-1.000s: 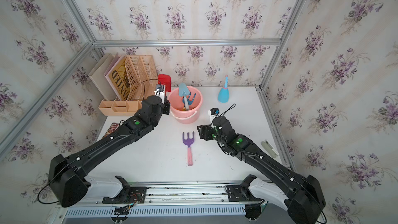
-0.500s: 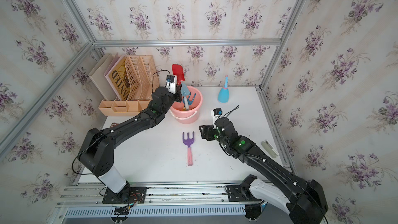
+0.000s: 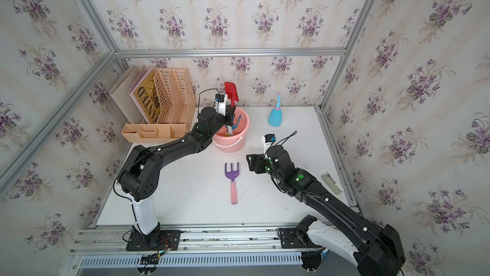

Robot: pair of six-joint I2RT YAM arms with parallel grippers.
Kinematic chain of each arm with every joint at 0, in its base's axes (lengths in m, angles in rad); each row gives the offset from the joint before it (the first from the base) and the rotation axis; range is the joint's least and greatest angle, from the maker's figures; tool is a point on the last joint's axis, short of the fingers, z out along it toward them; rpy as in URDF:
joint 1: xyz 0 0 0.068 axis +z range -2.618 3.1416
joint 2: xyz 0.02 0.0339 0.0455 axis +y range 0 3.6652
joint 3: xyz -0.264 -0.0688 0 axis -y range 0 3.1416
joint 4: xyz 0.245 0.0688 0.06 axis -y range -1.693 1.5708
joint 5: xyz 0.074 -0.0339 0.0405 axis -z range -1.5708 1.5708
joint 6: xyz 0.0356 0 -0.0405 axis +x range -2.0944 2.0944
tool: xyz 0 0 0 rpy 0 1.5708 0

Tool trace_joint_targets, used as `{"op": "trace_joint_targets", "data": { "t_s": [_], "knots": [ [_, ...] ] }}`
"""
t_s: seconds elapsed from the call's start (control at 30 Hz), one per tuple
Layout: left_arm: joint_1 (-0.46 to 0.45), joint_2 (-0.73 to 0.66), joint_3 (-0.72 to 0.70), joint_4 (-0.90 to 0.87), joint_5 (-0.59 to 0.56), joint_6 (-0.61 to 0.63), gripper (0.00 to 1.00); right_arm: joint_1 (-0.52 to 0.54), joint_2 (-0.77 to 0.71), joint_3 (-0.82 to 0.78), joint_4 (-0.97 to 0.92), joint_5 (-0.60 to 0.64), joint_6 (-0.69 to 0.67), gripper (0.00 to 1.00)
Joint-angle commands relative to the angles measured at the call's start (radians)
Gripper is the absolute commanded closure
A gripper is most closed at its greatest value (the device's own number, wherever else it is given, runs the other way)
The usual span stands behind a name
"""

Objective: Organize the gardening tools
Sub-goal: Place the gardening tool in the container.

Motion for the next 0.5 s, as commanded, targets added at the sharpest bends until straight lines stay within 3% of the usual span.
{"op": "trace_joint_targets", "data": {
  "t_s": [0.0, 0.47],
  "knots": [
    [-0.009, 0.020, -0.011, 0.055, 0.046, -0.006, 1.00, -0.003, 0.002, 0.001, 0.006, 0.010, 0.005, 0.19],
    [-0.015, 0.093, -0.087, 0.149, 0.061, 0.099, 1.00, -0.003, 0.009, 0.009, 0.009, 0.010, 0.010, 0.19]
  ]
}}
